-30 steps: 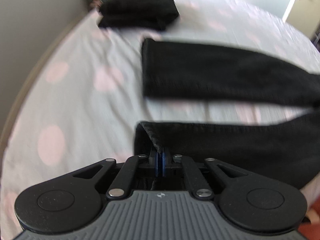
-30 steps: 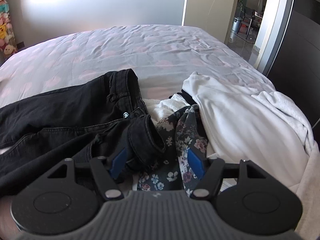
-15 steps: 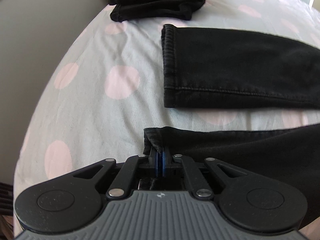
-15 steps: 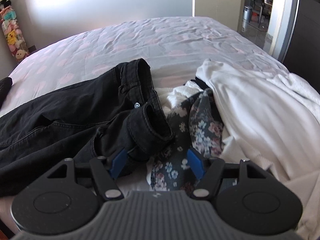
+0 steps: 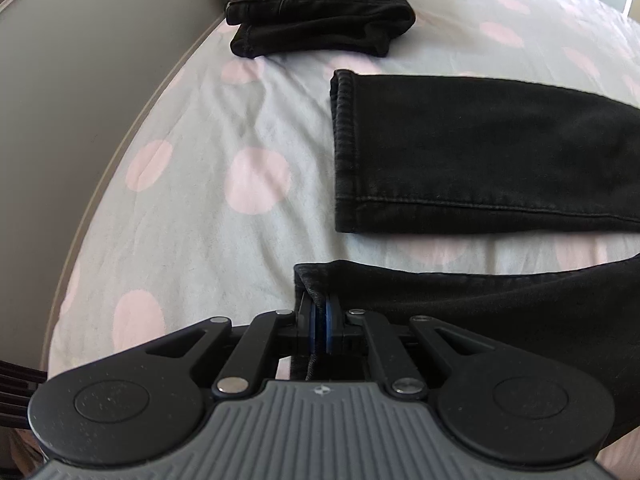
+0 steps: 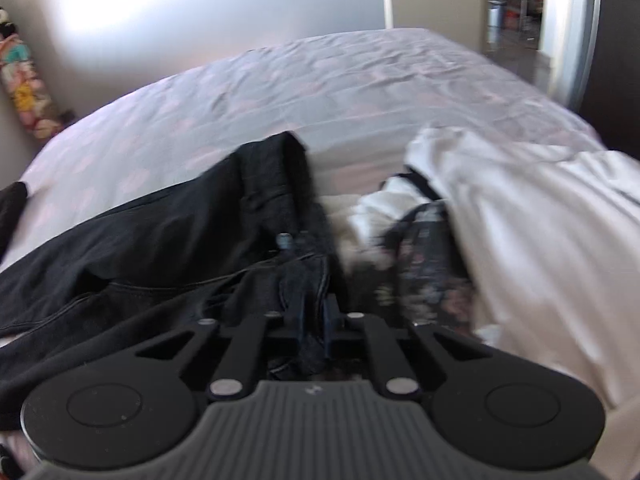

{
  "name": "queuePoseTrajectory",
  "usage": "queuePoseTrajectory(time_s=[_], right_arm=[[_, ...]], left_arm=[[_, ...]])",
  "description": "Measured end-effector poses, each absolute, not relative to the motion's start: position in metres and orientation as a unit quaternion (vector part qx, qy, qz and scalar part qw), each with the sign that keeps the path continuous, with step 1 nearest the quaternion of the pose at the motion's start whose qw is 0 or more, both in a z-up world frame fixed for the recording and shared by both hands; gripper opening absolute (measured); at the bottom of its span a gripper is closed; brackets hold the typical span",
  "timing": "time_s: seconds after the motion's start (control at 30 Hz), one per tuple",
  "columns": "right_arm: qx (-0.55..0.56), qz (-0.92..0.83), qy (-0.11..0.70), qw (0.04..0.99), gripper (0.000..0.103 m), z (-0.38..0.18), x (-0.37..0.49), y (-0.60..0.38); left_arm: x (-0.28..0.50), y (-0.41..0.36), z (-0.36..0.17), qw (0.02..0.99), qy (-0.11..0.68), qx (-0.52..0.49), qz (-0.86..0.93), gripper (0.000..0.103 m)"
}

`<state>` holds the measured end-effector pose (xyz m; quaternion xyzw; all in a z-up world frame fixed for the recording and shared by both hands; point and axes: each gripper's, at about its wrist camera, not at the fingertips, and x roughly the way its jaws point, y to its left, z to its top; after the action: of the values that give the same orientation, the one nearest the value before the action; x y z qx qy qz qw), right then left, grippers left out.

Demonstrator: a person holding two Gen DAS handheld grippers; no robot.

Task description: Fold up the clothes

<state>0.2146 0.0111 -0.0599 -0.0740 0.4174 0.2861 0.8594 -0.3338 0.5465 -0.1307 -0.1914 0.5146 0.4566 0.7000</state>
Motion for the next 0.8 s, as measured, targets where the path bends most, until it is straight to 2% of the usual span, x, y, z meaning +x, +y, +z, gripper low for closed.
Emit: queuePoseTrajectory(time_s=[0.03, 0.07, 0.1, 0.17, 0.23, 0.3, 0.43, 0.5, 0.67, 0.8], right_arm=[[-0.081, 0.273, 0.418, 0.863, 0.009, -0.060, 0.215, 0.006], [-0.089, 0.258, 0.425, 0.863, 0.002, -0.064, 0.218, 0.001], [-0.100, 0.239, 0.429, 0.865, 0.000, -0.068, 0.220, -0.005], [-0.122, 0.196, 0.427, 0.874, 0.000, -0.074, 0.227, -0.023], [-0.086, 0.214, 0.436, 0.870, 0.000, -0.070, 0.232, -0.041], [-0.104, 0.234, 0.429, 0.866, 0.001, -0.061, 0.225, -0.040], [-0.143, 0.304, 0.438, 0.834, 0.006, -0.049, 0.204, -0.011], [-0.161, 0.340, 0.447, 0.812, 0.009, -0.046, 0.195, 0.010], [-0.222, 0.409, 0.458, 0.757, 0.010, -0.046, 0.171, 0.072], [-0.269, 0.440, 0.472, 0.715, 0.010, -0.070, 0.152, 0.116]], left_arm=[[-0.332, 0.546, -0.133, 0.699, 0.519, -0.183, 0.456, 0.006], [-0.331, 0.546, -0.135, 0.698, 0.521, -0.180, 0.457, 0.006], [-0.331, 0.546, -0.137, 0.697, 0.523, -0.179, 0.458, 0.007], [-0.330, 0.547, -0.142, 0.691, 0.532, -0.177, 0.457, 0.010], [-0.330, 0.545, -0.142, 0.690, 0.541, -0.167, 0.451, 0.014], [-0.331, 0.541, -0.139, 0.693, 0.548, -0.153, 0.443, 0.025], [-0.339, 0.530, -0.117, 0.711, 0.538, -0.142, 0.430, 0.038], [-0.342, 0.521, -0.103, 0.726, 0.530, -0.133, 0.417, 0.050], [-0.348, 0.499, -0.086, 0.752, 0.528, -0.131, 0.372, 0.050], [-0.349, 0.487, -0.098, 0.753, 0.538, -0.132, 0.355, 0.050]])
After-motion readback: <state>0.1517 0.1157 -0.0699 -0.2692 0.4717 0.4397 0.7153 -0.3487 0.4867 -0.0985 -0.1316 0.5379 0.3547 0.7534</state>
